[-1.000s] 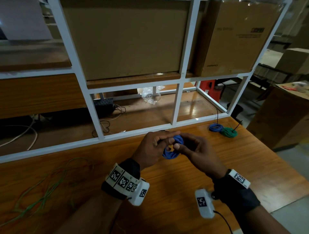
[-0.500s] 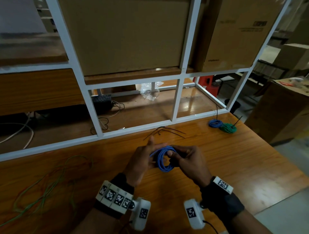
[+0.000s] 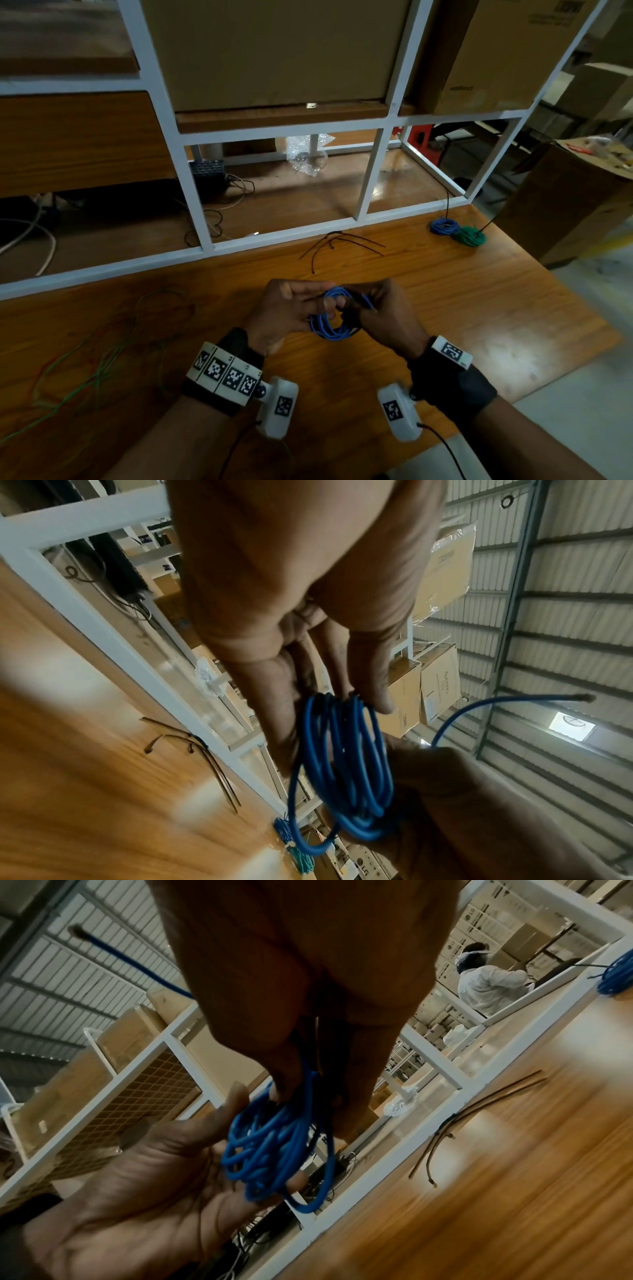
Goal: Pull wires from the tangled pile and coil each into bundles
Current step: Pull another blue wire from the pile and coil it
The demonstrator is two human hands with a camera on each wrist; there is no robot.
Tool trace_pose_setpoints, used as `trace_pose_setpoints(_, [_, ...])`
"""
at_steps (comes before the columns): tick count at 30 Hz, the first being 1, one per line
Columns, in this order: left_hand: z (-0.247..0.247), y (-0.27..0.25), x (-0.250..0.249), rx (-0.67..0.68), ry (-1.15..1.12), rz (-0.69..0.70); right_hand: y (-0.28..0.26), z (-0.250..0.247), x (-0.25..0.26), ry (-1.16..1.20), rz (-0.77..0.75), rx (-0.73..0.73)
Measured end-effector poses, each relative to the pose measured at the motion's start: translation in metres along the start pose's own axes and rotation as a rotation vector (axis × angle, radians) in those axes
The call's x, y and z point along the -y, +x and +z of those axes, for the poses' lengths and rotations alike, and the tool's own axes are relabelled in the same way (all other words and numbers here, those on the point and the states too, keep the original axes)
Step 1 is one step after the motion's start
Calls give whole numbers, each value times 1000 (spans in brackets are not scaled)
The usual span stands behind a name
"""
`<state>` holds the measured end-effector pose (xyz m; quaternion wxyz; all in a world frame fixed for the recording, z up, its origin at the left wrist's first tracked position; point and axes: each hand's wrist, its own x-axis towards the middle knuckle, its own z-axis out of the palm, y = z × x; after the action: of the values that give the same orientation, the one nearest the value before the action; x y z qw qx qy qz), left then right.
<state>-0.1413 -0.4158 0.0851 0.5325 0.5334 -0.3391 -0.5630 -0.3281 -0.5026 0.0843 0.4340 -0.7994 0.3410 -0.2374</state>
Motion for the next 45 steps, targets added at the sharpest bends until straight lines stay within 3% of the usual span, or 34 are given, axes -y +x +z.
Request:
trace_pose_setpoints(5, [-10, 1, 13, -90, -40, -4, 1, -2, -7, 249, 144, 133])
trace_pose_setpoints(8, [-18, 4, 19, -173, -132, -13, -1, -13, -13, 383, 238, 122])
trace_pose_setpoints(12, [-23, 6, 22, -221, -194, -5, -8, -17, -15, 444, 144, -104])
trace_pose_setpoints(18, [-13, 10, 19, -269, -193, 21, -7, -7, -8, 430, 12, -147])
trace_pose_setpoints(21, [-10, 10, 16, -244, -171, 27, -4, -2, -8, 332, -93, -180])
trace_pose_setpoints(26, [-3, 8, 10, -141, -170, 10, 7, -2, -19, -354, -360, -223])
trace_pose_setpoints(32, [-4, 10, 7, -54, -228, -87, -3, -2, -19, -688, -479, -162])
trace_pose_setpoints(41, [14, 7, 2, -36, -190, -135, -12, 5, -30, -801, -544, -194])
trace_pose_setpoints(43, [17, 8, 2, -61, -177, -136, -12, 3, -31, -734, -562, -213])
trace_pose_setpoints(45, [17, 8, 3, -80, -168, -121, -8, -3, -33, -506, -526, -239])
